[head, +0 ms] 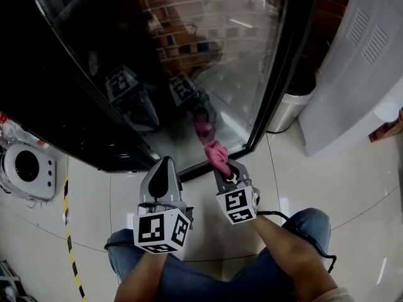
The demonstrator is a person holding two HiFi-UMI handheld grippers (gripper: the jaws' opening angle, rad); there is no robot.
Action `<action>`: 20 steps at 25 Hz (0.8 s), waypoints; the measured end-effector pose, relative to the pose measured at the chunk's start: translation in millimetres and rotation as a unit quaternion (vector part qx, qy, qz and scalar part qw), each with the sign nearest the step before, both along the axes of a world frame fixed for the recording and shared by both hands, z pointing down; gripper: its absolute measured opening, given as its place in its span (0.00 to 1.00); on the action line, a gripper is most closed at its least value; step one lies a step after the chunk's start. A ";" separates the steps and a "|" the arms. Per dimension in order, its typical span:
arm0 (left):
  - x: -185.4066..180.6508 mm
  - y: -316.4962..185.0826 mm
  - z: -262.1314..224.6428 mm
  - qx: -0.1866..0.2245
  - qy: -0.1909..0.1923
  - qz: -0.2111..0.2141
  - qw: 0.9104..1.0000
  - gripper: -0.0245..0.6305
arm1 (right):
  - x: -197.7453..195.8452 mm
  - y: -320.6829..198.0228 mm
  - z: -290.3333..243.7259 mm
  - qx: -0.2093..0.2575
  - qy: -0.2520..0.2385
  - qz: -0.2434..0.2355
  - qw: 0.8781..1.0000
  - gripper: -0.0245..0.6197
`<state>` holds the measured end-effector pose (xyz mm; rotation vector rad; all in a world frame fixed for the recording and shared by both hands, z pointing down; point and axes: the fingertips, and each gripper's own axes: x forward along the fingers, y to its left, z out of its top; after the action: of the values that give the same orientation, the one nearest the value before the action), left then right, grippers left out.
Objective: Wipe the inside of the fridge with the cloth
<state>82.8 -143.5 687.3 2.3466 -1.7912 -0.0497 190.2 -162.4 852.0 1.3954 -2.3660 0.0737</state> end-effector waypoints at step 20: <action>35.2 -0.8 1.5 0.019 -0.038 0.046 0.998 0.05 | 114.6 -28.6 -12.2 0.001 -0.026 0.161 0.987 0.14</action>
<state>117.9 -144.3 688.8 2.4862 -1.7285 0.0200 304.8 -191.0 839.8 1.7843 -2.1573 0.1979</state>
